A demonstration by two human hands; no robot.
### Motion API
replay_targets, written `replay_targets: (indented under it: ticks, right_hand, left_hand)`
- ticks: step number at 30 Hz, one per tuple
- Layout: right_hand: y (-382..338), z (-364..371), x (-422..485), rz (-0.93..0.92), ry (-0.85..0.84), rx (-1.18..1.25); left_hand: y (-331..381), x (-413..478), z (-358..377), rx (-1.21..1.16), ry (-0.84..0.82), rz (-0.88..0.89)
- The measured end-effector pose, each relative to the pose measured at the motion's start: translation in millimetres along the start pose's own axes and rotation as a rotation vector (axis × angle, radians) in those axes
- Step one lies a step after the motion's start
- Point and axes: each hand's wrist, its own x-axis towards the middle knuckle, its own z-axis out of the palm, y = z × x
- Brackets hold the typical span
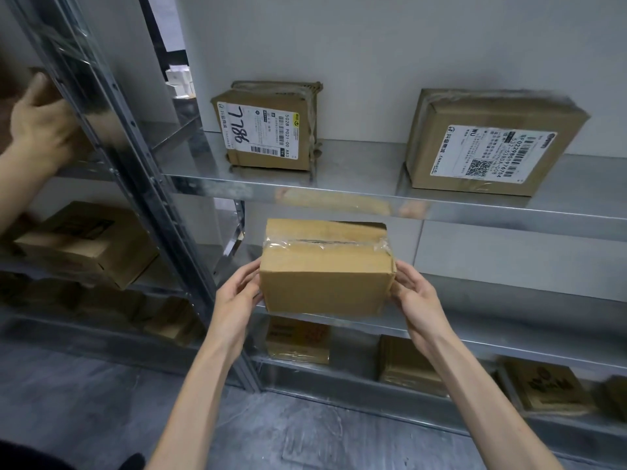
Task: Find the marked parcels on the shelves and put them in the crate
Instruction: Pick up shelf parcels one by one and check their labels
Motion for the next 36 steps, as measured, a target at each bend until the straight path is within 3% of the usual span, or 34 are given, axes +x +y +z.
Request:
replay_targets:
  ticks: [7, 23, 36]
  right_hand:
    - [-6.2, 3.0, -10.3, 0.016, 0.043, 0.093]
    - [-18.5, 6.2, -14.5, -0.018, 0.023, -0.012]
    - [-26.2, 2.5, -19.3, -0.033, -0.004, 0.115]
  left_hand:
    - [5.4, -10.3, 0.2, 0.026, 0.012, 0.030]
    - [12.3, -10.8, 3.0, 0.052, 0.046, -0.009]
    - [18.6, -1.3, -7.7, 0.006, 0.037, 0.034]
